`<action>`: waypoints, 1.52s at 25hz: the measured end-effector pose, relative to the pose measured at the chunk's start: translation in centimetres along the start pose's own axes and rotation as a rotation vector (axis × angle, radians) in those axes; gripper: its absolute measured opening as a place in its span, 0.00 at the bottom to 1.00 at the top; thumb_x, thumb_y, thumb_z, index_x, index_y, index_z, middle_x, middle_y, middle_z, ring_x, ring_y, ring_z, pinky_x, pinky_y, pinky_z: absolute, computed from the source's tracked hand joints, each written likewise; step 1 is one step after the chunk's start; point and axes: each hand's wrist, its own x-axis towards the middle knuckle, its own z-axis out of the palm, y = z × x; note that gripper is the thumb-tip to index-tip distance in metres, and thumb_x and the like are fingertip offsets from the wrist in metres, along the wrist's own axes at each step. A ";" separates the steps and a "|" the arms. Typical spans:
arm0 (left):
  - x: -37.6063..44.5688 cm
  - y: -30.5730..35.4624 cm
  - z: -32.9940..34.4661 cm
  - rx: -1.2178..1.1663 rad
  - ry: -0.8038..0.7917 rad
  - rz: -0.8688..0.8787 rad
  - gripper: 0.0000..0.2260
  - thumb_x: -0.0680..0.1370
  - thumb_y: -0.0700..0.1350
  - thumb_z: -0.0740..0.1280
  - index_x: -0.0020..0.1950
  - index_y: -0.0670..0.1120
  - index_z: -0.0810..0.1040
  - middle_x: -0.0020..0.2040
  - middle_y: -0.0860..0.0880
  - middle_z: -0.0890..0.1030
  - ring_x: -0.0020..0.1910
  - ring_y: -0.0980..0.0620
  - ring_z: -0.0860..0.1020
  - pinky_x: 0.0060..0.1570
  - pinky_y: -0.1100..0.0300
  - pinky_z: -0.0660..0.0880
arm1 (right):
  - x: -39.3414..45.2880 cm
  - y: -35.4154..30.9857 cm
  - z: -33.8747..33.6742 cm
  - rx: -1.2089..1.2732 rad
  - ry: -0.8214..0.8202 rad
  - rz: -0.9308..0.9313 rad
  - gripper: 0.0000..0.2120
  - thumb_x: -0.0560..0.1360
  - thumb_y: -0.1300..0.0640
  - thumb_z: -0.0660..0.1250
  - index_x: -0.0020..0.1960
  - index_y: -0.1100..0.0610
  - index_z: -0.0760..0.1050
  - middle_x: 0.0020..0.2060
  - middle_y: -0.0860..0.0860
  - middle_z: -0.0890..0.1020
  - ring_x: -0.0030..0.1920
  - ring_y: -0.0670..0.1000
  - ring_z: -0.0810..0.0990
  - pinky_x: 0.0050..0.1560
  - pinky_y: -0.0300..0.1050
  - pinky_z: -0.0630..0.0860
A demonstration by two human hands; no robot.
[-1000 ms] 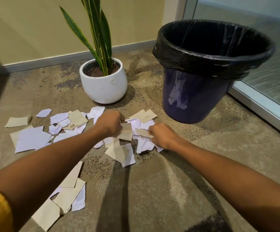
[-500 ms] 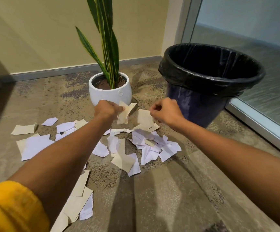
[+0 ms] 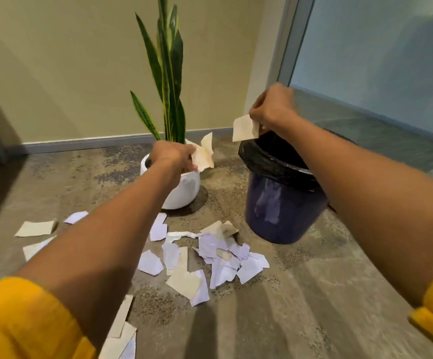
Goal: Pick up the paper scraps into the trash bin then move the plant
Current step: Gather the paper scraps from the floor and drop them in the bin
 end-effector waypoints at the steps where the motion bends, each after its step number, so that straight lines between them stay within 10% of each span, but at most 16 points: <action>1: -0.6 1.0 0.5 0.026 -0.011 0.035 0.09 0.74 0.40 0.70 0.50 0.36 0.78 0.38 0.42 0.80 0.30 0.49 0.79 0.42 0.53 0.82 | 0.6 0.8 -0.7 -0.008 0.063 0.053 0.10 0.73 0.61 0.71 0.54 0.61 0.80 0.54 0.58 0.82 0.53 0.57 0.82 0.50 0.46 0.79; 9: -3.0 6.8 9.1 0.101 -0.080 0.224 0.07 0.75 0.40 0.69 0.40 0.38 0.76 0.33 0.44 0.76 0.26 0.51 0.76 0.44 0.54 0.82 | 3.2 8.4 -3.7 -0.089 0.075 0.179 0.10 0.73 0.64 0.68 0.54 0.64 0.80 0.54 0.60 0.82 0.54 0.59 0.81 0.50 0.46 0.76; 17: -3.1 5.7 12.7 0.105 -0.190 0.168 0.10 0.76 0.38 0.67 0.51 0.31 0.77 0.36 0.41 0.79 0.27 0.50 0.77 0.36 0.60 0.82 | 3.2 7.0 -2.4 -0.037 0.007 0.010 0.08 0.75 0.62 0.65 0.51 0.62 0.81 0.48 0.61 0.83 0.48 0.60 0.83 0.53 0.54 0.81; 23: -0.4 -3.6 5.8 0.452 -0.179 0.163 0.04 0.75 0.38 0.68 0.44 0.37 0.80 0.38 0.41 0.81 0.32 0.48 0.79 0.36 0.57 0.81 | -3.3 3.9 2.3 0.294 -0.380 -0.296 0.03 0.75 0.61 0.69 0.46 0.61 0.81 0.32 0.51 0.82 0.23 0.42 0.80 0.24 0.32 0.74; 28: -0.1 -13.0 2.1 1.134 -0.521 0.274 0.10 0.72 0.41 0.71 0.53 0.43 0.83 0.48 0.44 0.83 0.40 0.49 0.79 0.40 0.62 0.76 | -10.2 10.8 10.4 -0.054 -0.881 -0.325 0.06 0.72 0.64 0.70 0.49 0.64 0.81 0.44 0.59 0.85 0.41 0.55 0.84 0.37 0.44 0.80; 32: -0.9 -18.8 1.1 1.579 -0.864 0.361 0.26 0.69 0.46 0.74 0.66 0.51 0.73 0.64 0.46 0.74 0.61 0.46 0.72 0.51 0.59 0.69 | -12.4 15.8 14.5 -0.530 -1.093 -0.368 0.38 0.67 0.50 0.77 0.72 0.54 0.65 0.68 0.58 0.69 0.67 0.60 0.70 0.61 0.51 0.71; 38: 0.0 -21.0 0.0 1.715 -0.874 0.429 0.27 0.69 0.45 0.74 0.68 0.51 0.71 0.64 0.46 0.67 0.62 0.47 0.68 0.55 0.53 0.76 | -12.8 18.9 16.1 -0.654 -1.175 -0.325 0.59 0.58 0.49 0.82 0.77 0.47 0.47 0.76 0.58 0.53 0.74 0.64 0.60 0.68 0.58 0.67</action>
